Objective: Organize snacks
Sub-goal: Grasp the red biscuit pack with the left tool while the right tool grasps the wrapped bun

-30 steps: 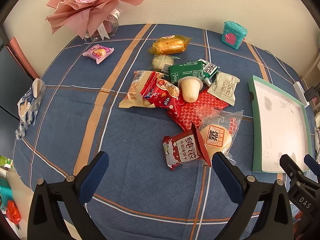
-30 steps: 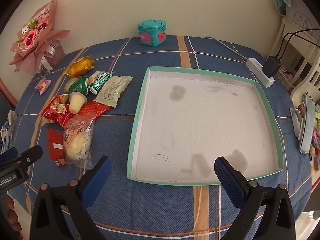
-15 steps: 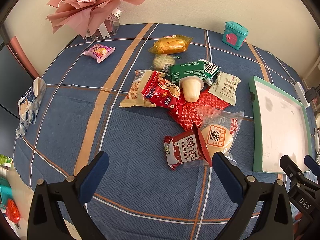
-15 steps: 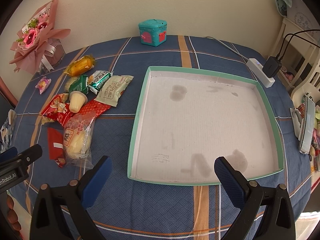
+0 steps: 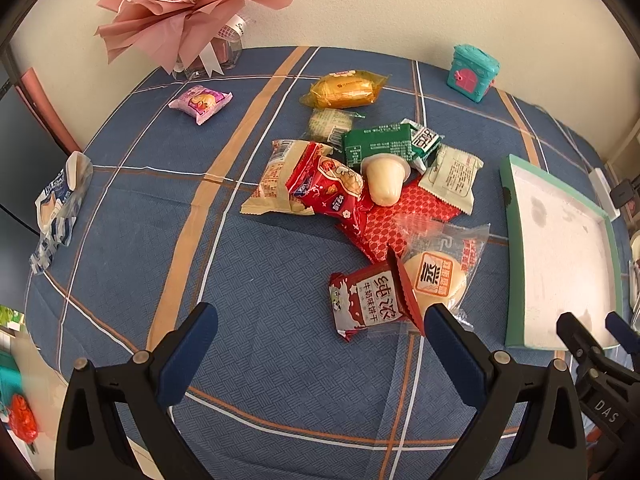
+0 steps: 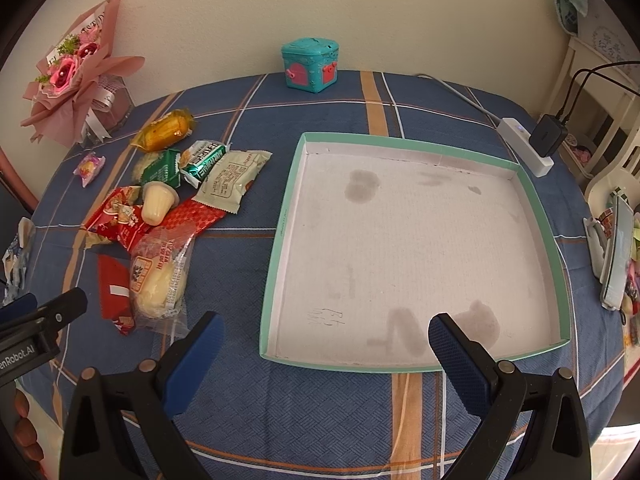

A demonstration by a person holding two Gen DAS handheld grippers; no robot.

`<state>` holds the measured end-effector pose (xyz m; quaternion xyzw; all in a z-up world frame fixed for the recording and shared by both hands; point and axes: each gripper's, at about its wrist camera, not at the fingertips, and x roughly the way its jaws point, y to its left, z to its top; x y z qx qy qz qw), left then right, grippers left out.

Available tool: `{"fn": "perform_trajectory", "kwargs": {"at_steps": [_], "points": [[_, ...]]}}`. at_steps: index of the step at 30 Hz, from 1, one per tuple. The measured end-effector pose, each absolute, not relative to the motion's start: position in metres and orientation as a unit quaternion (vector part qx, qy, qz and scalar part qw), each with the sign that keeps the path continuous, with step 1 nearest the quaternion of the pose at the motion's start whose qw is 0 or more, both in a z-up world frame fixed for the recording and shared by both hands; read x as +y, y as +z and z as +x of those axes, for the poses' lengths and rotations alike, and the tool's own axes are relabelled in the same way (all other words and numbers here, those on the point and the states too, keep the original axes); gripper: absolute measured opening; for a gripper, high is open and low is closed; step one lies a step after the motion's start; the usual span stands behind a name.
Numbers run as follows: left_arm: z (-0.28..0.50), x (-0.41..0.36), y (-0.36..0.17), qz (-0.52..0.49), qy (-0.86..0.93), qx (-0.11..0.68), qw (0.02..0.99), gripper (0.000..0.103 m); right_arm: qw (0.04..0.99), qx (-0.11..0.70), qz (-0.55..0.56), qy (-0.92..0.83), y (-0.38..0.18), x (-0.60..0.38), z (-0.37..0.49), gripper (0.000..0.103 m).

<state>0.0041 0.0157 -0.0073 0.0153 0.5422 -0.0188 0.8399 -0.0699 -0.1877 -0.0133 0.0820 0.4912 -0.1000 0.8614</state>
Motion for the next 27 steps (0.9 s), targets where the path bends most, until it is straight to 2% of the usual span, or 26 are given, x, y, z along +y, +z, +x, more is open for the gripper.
{"fn": "perform_trajectory", "kwargs": {"at_steps": [8,14,15,16,18,20,22,27], "points": [[0.020,0.014,-0.013,-0.040,-0.033,0.551,0.833,0.103,0.864,0.490,0.077,-0.091,-0.017,-0.179,-0.045,0.103],[0.037,0.007,-0.042,-0.065,-0.048,0.589,0.804,0.103,0.865,0.489,0.071,-0.086,-0.019,-0.173,-0.040,0.103],[0.039,0.009,-0.047,-0.074,-0.049,0.595,0.798,0.098,0.866,0.487,0.071,-0.085,-0.018,-0.173,-0.040,0.103],[0.040,0.009,-0.052,-0.082,-0.052,0.601,0.794,0.086,0.867,0.485,0.071,-0.086,-0.018,-0.173,-0.039,0.103],[0.042,0.012,-0.060,-0.106,-0.060,0.608,0.784,0.074,0.868,0.485,0.073,-0.085,-0.018,-0.173,-0.038,0.103],[0.043,0.015,-0.063,-0.128,-0.066,0.609,0.780,0.073,0.867,0.485,0.072,-0.085,-0.018,-0.172,-0.037,0.103],[0.042,0.015,-0.063,-0.139,-0.072,0.608,0.778,0.062,0.867,0.486,0.071,-0.085,-0.018,-0.171,-0.037,0.103],[0.043,0.016,-0.064,-0.143,-0.074,0.609,0.776,0.057,0.866,0.488,0.070,-0.081,-0.020,-0.169,-0.034,0.103]]}}
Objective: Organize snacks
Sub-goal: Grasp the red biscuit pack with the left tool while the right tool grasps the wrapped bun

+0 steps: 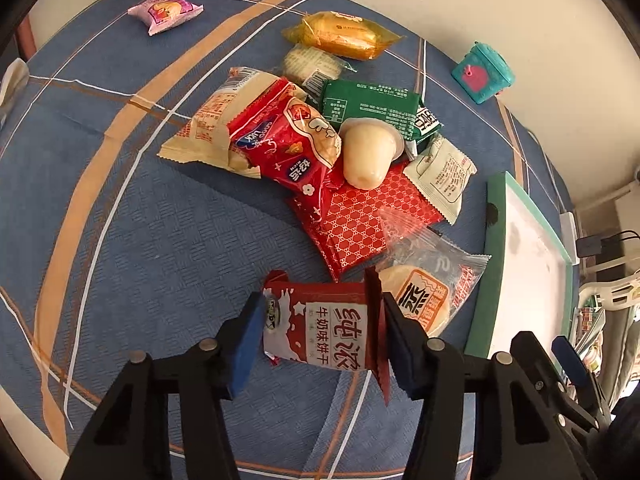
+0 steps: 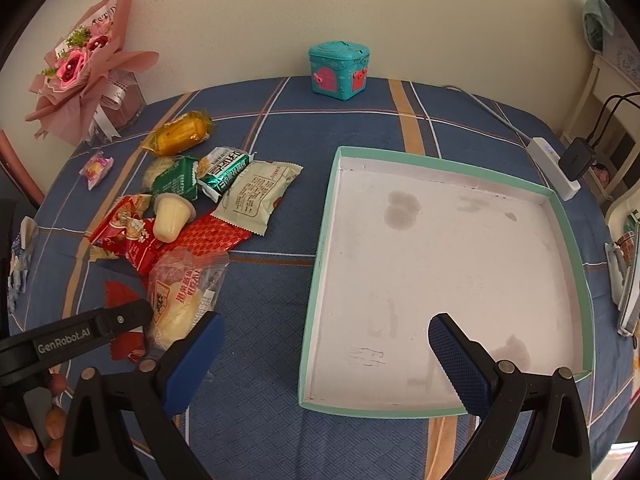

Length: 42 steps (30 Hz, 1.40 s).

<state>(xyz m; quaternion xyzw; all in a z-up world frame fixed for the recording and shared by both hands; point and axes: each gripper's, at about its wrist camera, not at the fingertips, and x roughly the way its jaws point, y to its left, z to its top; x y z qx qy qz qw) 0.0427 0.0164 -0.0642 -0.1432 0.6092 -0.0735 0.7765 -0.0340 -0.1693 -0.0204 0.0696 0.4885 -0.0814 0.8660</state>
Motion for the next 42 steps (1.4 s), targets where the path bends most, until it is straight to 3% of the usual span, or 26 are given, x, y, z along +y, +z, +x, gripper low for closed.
{"fn": "perform_trajectory", "kwargs": {"at_steps": [8,10,14,19,31,42], "points": [[0.039,0.049,-0.082,-0.181,-0.025,0.640,0.746,0.049,0.866,0.491,0.071,-0.057,-0.024,-0.156,-0.025,0.103],[0.038,0.057,-0.084,-0.194,-0.018,0.639,0.744,0.041,0.867,0.491,0.074,-0.046,-0.024,-0.149,-0.022,0.103],[0.037,0.067,-0.084,-0.212,-0.016,0.635,0.743,0.040,0.866,0.492,0.089,-0.017,-0.025,-0.133,-0.016,0.100],[0.036,0.075,-0.086,-0.230,-0.023,0.631,0.740,0.033,0.859,0.501,0.107,0.011,-0.032,-0.118,-0.008,0.088],[0.030,0.076,-0.078,-0.237,-0.029,0.626,0.742,0.027,0.837,0.526,0.146,0.039,-0.050,-0.105,0.002,0.055],[0.032,0.066,-0.077,-0.226,-0.028,0.625,0.746,0.027,0.833,0.530,0.152,0.042,-0.054,-0.094,0.004,0.047]]}}
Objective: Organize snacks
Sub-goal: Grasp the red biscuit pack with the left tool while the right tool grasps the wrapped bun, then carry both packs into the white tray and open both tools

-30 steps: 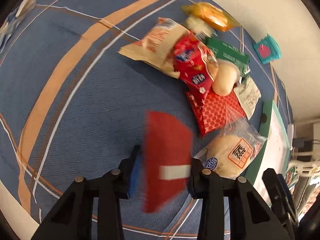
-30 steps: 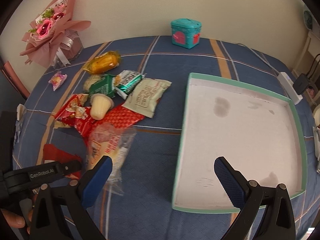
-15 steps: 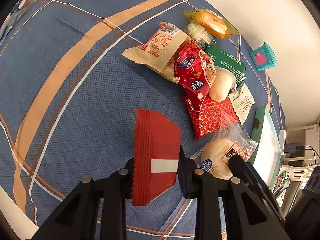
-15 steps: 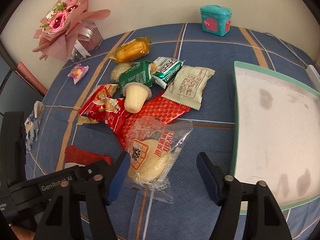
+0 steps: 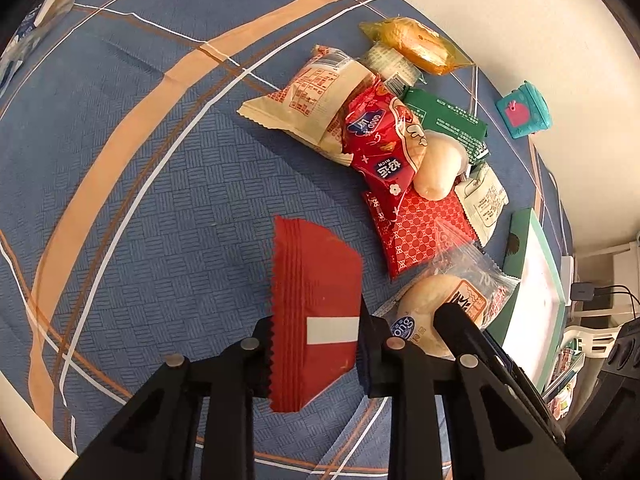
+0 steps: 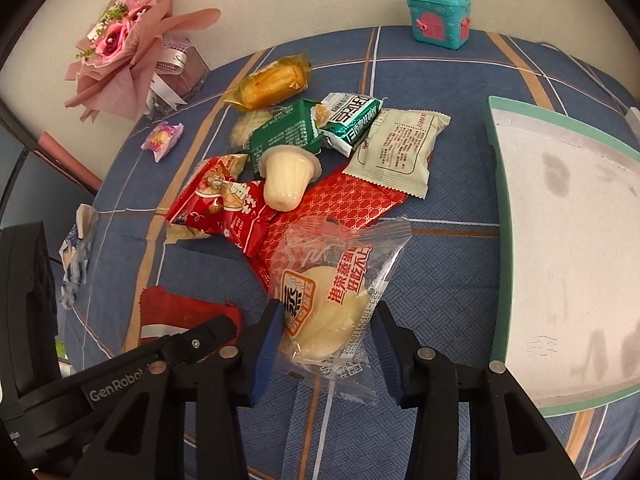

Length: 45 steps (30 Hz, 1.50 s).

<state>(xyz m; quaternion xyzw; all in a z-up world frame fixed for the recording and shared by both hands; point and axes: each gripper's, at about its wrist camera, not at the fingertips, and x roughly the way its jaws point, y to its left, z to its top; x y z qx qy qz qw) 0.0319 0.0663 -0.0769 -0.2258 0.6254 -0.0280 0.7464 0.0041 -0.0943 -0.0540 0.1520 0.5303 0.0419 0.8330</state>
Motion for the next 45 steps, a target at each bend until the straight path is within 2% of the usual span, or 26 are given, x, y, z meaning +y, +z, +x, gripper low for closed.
{"fn": "perform_trajectory", "kwargs": {"at_steps": [5,15,29,35,45], "points": [[0.032,0.066,-0.078,-0.228,-0.029,0.624,0.747,0.027,0.830,0.531,0.164,0.042,-0.056,-0.096,0.006,0.047],[0.029,0.071,-0.065,-0.222,-0.029,0.601,0.767,0.025,0.831,0.527,0.171,0.053,-0.051,-0.098,0.003,0.039],[0.024,0.073,-0.035,-0.210,-0.028,0.561,0.800,0.025,0.855,0.482,0.187,0.036,-0.017,-0.122,-0.007,0.038],[0.033,0.039,-0.014,-0.176,-0.058,0.551,0.814,0.025,0.870,0.453,0.193,-0.037,-0.002,-0.164,-0.009,0.038],[0.056,-0.073,0.008,-0.084,-0.149,0.534,0.828,0.025,0.841,0.439,0.253,-0.187,-0.015,-0.267,-0.014,0.038]]}}
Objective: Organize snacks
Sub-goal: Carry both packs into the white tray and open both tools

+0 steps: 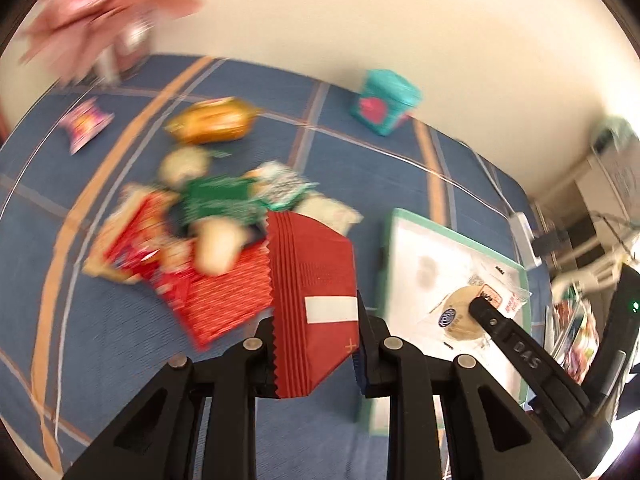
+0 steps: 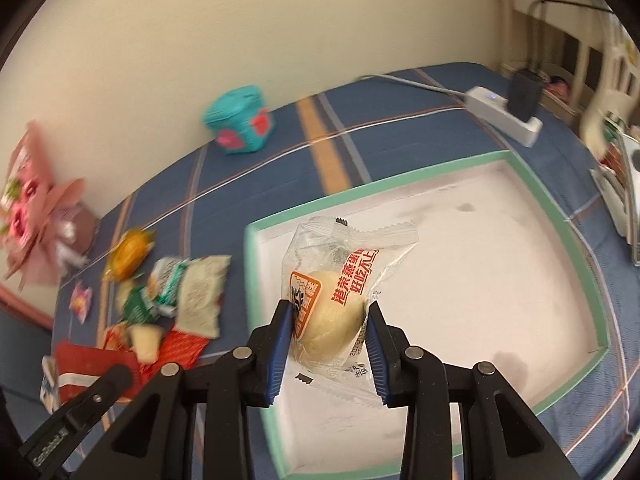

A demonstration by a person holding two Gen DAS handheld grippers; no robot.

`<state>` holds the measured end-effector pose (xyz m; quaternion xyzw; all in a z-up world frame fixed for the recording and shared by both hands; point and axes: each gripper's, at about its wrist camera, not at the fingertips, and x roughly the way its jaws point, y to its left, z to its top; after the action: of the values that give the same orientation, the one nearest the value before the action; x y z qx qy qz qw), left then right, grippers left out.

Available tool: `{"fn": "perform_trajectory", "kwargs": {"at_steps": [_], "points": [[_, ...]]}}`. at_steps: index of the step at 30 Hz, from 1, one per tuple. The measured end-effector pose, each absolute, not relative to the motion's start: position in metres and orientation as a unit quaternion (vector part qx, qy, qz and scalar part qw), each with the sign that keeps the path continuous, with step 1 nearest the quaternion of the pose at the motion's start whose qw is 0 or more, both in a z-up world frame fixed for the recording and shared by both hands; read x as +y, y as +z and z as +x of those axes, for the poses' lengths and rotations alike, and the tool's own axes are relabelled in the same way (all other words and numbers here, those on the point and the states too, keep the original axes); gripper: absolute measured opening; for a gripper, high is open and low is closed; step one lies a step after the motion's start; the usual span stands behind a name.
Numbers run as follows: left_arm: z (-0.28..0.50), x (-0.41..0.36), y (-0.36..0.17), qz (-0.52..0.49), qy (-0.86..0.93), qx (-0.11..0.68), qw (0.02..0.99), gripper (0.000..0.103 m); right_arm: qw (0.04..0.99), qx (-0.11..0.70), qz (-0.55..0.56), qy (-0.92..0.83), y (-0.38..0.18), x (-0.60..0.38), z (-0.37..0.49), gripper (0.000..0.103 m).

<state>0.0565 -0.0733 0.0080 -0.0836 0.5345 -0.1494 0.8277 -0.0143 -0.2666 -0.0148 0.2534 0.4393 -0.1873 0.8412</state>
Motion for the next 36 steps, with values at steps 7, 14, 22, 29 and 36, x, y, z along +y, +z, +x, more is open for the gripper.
{"fn": "perform_trajectory", "kwargs": {"at_steps": [7,14,22,29,36], "points": [[0.069,-0.152,0.001,-0.041,-0.211,0.530,0.820,0.025,0.827,0.429,0.270,-0.244,-0.021,-0.326,-0.014,0.038],[0.076,-0.206,-0.019,-0.005,-0.239,0.535,0.810,0.025,0.820,0.423,0.277,-0.269,-0.025,-0.358,-0.017,0.038],[0.087,-0.230,-0.036,0.008,-0.255,0.539,0.803,0.025,0.816,0.429,0.278,-0.271,-0.036,-0.368,-0.007,0.038],[0.088,-0.234,-0.043,0.015,-0.257,0.544,0.799,0.025,0.812,0.432,0.282,-0.272,-0.040,-0.371,-0.006,0.039],[0.082,-0.230,-0.026,0.016,-0.259,0.539,0.801,0.036,0.802,0.446,0.283,-0.280,-0.038,-0.377,-0.011,0.041]]}}
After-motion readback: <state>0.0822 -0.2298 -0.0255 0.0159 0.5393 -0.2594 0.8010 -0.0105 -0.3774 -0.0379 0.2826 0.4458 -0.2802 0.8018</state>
